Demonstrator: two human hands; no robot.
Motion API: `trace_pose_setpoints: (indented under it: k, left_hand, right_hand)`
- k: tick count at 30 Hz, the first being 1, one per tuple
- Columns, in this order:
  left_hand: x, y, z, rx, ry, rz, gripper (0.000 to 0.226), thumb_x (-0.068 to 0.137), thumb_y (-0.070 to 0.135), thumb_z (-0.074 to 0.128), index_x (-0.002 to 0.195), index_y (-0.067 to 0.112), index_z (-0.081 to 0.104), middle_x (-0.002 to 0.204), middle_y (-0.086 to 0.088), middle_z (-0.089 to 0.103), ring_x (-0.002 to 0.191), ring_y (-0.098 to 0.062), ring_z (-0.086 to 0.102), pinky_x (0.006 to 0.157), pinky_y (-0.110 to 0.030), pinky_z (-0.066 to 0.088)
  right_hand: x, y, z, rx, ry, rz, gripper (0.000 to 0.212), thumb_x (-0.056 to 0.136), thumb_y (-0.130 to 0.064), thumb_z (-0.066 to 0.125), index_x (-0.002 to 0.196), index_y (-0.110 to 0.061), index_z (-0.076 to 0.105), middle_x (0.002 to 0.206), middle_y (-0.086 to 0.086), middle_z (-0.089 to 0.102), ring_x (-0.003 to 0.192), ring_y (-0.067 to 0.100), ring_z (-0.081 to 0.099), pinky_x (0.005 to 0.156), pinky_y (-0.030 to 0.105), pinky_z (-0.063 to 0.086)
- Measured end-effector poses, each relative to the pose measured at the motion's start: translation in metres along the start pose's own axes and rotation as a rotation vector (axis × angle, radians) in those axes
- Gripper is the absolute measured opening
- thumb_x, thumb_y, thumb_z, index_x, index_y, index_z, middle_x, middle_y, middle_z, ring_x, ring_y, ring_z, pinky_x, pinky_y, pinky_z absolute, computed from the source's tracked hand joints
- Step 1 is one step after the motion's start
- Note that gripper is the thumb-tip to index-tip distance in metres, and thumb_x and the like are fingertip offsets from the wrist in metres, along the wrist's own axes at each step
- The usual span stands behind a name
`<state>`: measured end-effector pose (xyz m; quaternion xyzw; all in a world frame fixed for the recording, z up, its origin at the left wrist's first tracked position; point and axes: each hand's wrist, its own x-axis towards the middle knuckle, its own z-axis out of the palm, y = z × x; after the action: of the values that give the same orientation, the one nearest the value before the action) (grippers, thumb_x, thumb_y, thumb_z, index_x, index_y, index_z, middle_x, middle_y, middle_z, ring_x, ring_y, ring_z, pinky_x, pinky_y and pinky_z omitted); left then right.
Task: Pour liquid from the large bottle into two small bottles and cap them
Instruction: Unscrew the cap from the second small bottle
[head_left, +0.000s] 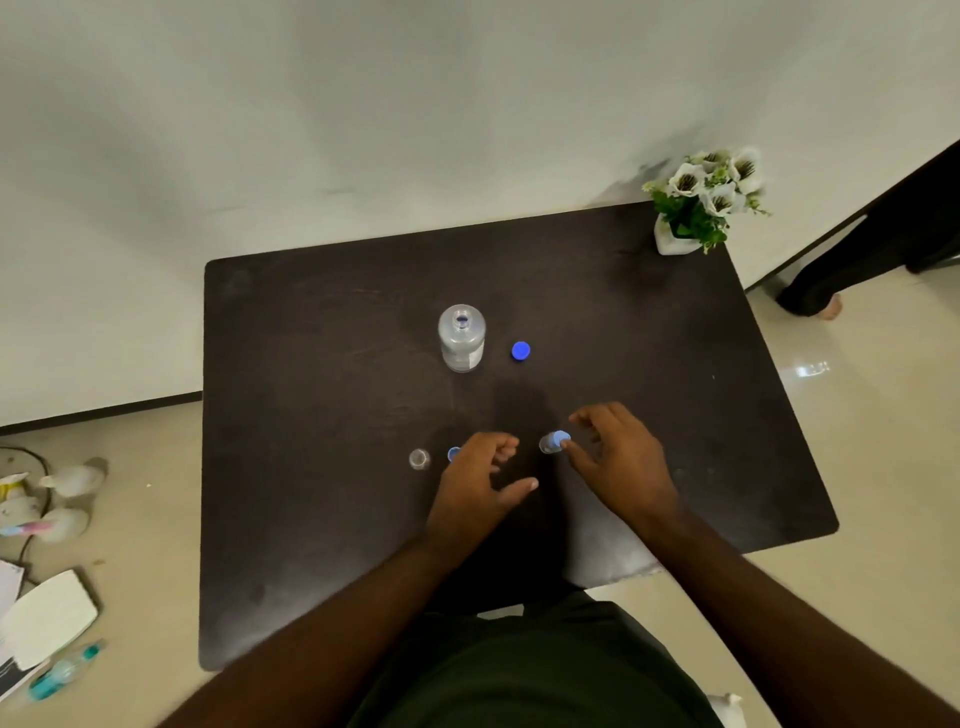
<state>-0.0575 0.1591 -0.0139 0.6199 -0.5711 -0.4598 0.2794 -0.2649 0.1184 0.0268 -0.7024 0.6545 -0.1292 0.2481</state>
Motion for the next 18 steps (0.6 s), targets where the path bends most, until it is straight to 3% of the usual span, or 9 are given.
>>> trace_pose_setpoints:
  k: [4, 8, 13, 16, 18]
  left_hand:
    - [0.032, -0.006, 0.037, 0.017, -0.057, -0.037, 0.066, 0.073, 0.022, 0.087, 0.132, 0.018, 0.058, 0.128, 0.001, 0.060, 0.111, -0.013, 0.061, 0.095, -0.031, 0.055]
    - [0.050, -0.008, 0.055, 0.034, -0.118, -0.051, 0.065, 0.073, 0.023, 0.086, 0.132, 0.017, 0.059, 0.126, 0.000, 0.061, 0.109, -0.015, 0.063, 0.095, -0.032, 0.055]
    - [0.060, -0.006, 0.066, 0.026, -0.057, -0.021, 0.028, 0.084, 0.022, 0.080, 0.108, 0.012, 0.071, 0.105, 0.006, 0.065, 0.093, -0.009, 0.062, 0.083, -0.009, 0.043]
    - [0.064, 0.000, 0.066, 0.070, -0.055, -0.025, 0.034, 0.081, 0.033, 0.072, 0.101, 0.006, 0.074, 0.101, -0.008, 0.073, 0.089, -0.008, 0.059, 0.077, -0.003, 0.038]
    - [0.064, 0.007, 0.065, 0.081, -0.026, -0.013, 0.043, 0.078, 0.045, 0.065, 0.092, 0.006, 0.075, 0.093, -0.010, 0.074, 0.083, -0.009, 0.060, 0.074, -0.014, 0.041]
  right_hand:
    - [0.007, 0.011, 0.001, -0.024, -0.035, -0.018, 0.032, 0.085, -0.029, 0.076, 0.113, -0.015, 0.069, 0.111, 0.004, 0.066, 0.100, 0.024, 0.064, 0.082, 0.032, 0.050]
    - [0.015, 0.016, 0.003, -0.052, -0.170, -0.051, 0.038, 0.088, -0.041, 0.072, 0.119, -0.019, 0.066, 0.116, 0.001, 0.067, 0.105, 0.020, 0.062, 0.086, 0.031, 0.050]
    - [0.025, 0.019, 0.015, -0.166, -0.261, -0.119, 0.037, 0.090, -0.044, 0.065, 0.121, -0.022, 0.063, 0.117, 0.000, 0.067, 0.106, 0.022, 0.063, 0.086, 0.035, 0.053]
    - [0.030, 0.020, 0.020, -0.166, -0.268, -0.171, 0.032, 0.094, -0.035, 0.061, 0.121, -0.018, 0.065, 0.116, 0.004, 0.067, 0.105, 0.024, 0.063, 0.084, 0.034, 0.050]
    - [0.034, 0.019, 0.015, -0.147, -0.235, -0.212, 0.027, 0.092, -0.031, 0.062, 0.112, -0.015, 0.070, 0.108, 0.005, 0.069, 0.099, 0.024, 0.064, 0.080, 0.033, 0.050]
